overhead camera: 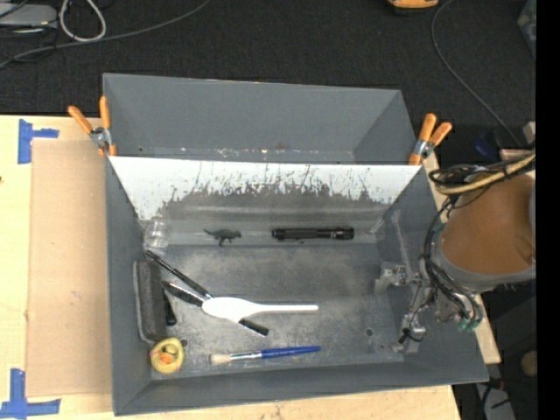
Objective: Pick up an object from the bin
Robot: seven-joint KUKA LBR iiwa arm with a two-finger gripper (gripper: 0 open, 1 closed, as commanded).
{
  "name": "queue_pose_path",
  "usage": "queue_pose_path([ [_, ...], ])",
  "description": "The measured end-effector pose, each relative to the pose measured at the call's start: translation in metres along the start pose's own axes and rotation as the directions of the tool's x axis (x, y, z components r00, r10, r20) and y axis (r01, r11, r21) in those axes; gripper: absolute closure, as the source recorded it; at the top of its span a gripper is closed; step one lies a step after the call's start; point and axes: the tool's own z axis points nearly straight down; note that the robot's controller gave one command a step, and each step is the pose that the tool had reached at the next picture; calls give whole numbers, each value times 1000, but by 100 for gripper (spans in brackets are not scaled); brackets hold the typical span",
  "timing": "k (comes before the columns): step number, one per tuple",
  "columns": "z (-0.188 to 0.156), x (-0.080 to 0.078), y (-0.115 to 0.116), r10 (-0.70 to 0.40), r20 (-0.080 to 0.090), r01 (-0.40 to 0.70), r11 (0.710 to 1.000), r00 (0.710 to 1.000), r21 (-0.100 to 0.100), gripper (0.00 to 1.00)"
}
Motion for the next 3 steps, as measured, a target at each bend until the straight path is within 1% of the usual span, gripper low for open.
queue_pose_path([
  [1,-3,-2,1,-4,6,4,1000,1000,1,0],
  [2,39,-3,72,-184,4,184,983,983,1,0],
  [3,-10,-1,123,-180,9,180,984,984,4,0],
])
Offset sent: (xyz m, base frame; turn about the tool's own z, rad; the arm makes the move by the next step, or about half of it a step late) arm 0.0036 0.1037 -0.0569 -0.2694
